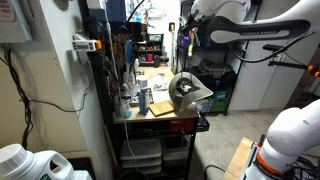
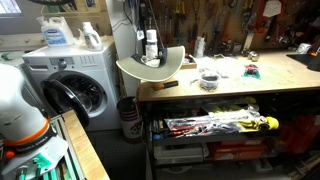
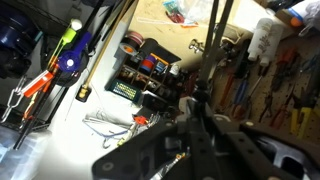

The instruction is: Place the hat on the table

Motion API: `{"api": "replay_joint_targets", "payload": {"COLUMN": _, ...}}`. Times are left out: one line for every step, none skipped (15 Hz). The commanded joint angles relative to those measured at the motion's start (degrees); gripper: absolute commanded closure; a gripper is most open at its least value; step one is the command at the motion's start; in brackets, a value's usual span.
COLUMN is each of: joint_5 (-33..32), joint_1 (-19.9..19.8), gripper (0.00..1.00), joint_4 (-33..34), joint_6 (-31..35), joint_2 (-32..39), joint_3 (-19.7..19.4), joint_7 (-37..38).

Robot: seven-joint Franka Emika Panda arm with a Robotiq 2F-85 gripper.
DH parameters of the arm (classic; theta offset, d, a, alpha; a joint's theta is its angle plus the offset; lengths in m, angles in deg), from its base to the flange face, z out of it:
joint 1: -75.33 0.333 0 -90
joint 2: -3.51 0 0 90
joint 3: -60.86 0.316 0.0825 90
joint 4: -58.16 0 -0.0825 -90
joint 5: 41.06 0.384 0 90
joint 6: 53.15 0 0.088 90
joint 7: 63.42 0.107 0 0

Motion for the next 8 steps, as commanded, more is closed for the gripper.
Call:
{"api": "replay_joint_targets", "payload": {"joint_5": -0.8, "joint_1": -3.0, "gripper": 0.99, "joint_4": -0.4, "joint_6": 6.4, "joint_2": 2.0, "joint_3": 0.5, "joint_7": 6.7}}
{"api": "replay_joint_targets", "payload": {"joint_5": -0.8, "joint_1": -3.8, "gripper": 0.99, "joint_4": -0.2, "joint_6": 7.7, "joint_2": 2.6, "joint_3": 0.8, "joint_7": 8.3}}
{"api": "replay_joint_targets", "payload": {"joint_5": -0.8, "joint_1": -4.4, "gripper": 0.99, "joint_4": -0.3, "joint_6": 8.9, "joint_2": 3.1, "joint_3": 0.9, "joint_7": 9.7}}
{"api": "replay_joint_targets", "payload": {"joint_5": -0.8, "joint_1": -4.9, "gripper": 0.99, "joint_4": -0.4, "joint_6": 9.9, "joint_2": 3.5, "joint_3": 1.0, "joint_7": 10.9}}
{"api": "replay_joint_targets", "payload": {"joint_5": -1.0, "joint_1": -5.3, "gripper": 0.99, "joint_4": -0.5, "joint_6": 10.8, "joint_2": 3.8, "joint_3": 1.0, "joint_7": 11.6}}
{"api": "replay_joint_targets", "payload": {"joint_5": -2.0, "joint_1": -6.0, "gripper": 0.99, "joint_4": -0.7, "joint_6": 10.6, "joint_2": 4.1, "joint_3": 1.3, "joint_7": 11.5}}
{"api": "replay_joint_targets", "payload": {"joint_5": -3.2, "joint_1": -6.8, "gripper": 0.99, "joint_4": -0.9, "joint_6": 10.4, "joint_2": 4.4, "joint_3": 1.7, "joint_7": 11.9}}
{"api": "replay_joint_targets", "payload": {"joint_5": -4.0, "joint_1": -7.1, "gripper": 0.99, "joint_4": -1.1, "joint_6": 10.8, "joint_2": 4.9, "joint_3": 1.7, "joint_7": 12.5}}
